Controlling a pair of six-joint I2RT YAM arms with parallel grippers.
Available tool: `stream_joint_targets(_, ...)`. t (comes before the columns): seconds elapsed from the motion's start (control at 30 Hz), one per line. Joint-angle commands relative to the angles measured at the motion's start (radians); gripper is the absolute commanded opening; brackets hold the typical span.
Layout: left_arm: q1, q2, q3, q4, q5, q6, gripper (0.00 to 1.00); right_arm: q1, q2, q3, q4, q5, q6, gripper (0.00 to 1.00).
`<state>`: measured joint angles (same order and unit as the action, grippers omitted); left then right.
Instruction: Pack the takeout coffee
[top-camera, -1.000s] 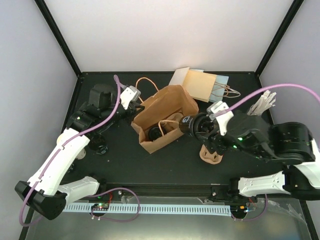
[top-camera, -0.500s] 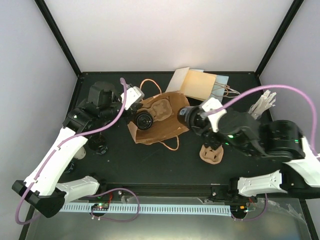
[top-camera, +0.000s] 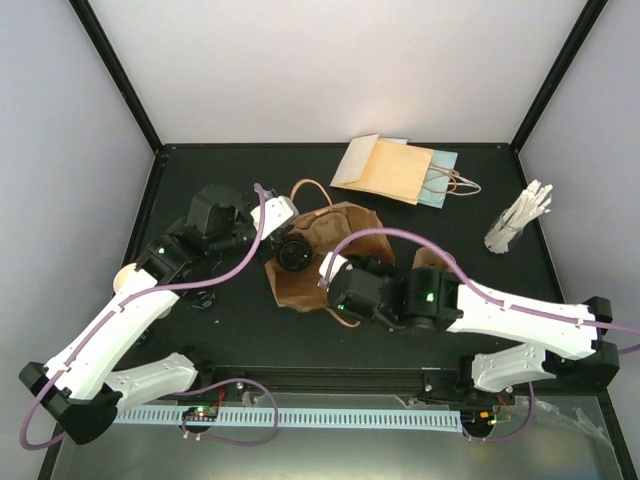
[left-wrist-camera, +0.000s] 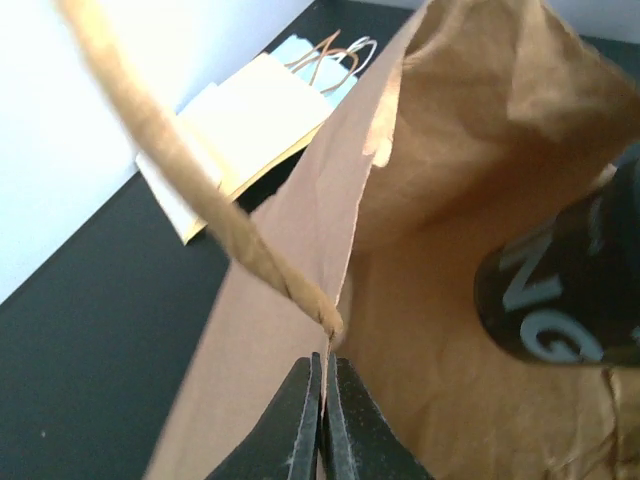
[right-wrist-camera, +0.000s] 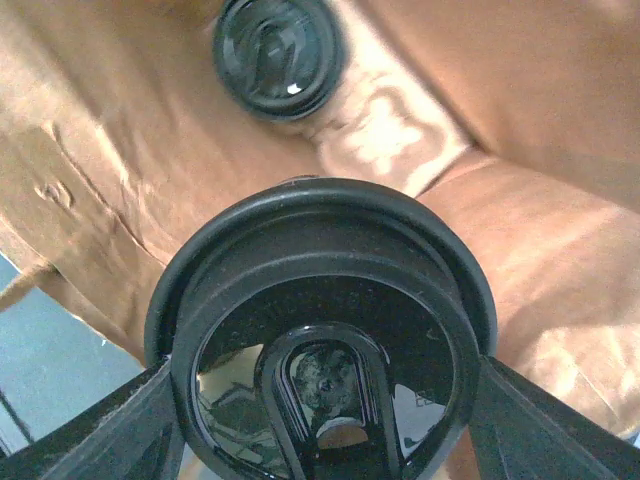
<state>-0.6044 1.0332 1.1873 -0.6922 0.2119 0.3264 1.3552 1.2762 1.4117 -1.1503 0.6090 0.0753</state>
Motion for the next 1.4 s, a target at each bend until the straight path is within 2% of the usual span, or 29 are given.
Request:
stream_joint_targets(0.0, -0.062, -0.047, -0.031, 0.098, 0.014, -0.003, 0.02, 0.067, -0.018, -0.118, 0.084, 0.034, 0.014, 0.57)
stream_joint_targets(0.2, -0.170, -0.089, -0.084, 0.086, 0.019, 0.023, 0.02, 0.134, -0.027, -0.229, 0.147, 0.038, 0.036, 0.56)
stream_joint_targets(0.37, -0.224, -0.106, -0.103, 0.060, -0.002, -0.013, 0.01, 0.137, -0.020, -0.272, 0.192, 0.165, 0.049, 0.56)
stream_joint_targets(0.7, -0.284, -0.136, -0.105, 0.060, -0.009, -0.063, 0.01, 0.134, -0.028, -0.400, 0.235, 0.307, 0.059, 0.53)
stream_joint_targets(0.93, -0.311, -0.159, -0.103, 0.043, -0.043, -0.082, 0.01, 0.133, 0.037, -0.394, 0.212, 0.314, 0.072, 0.53)
stream_joint_targets(1.1, -0.313, -0.206, -0.109, 0.019, -0.076, -0.081, 0.02, 0.133, 0.092, -0.404, 0.257, 0.296, 0.046, 0.53)
stream_joint_targets(1.37, -0.318, -0.250, -0.101, -0.069, -0.059, -0.101, 0.02, 0.133, 0.182, -0.380, 0.258, 0.295, 0.050, 0.50)
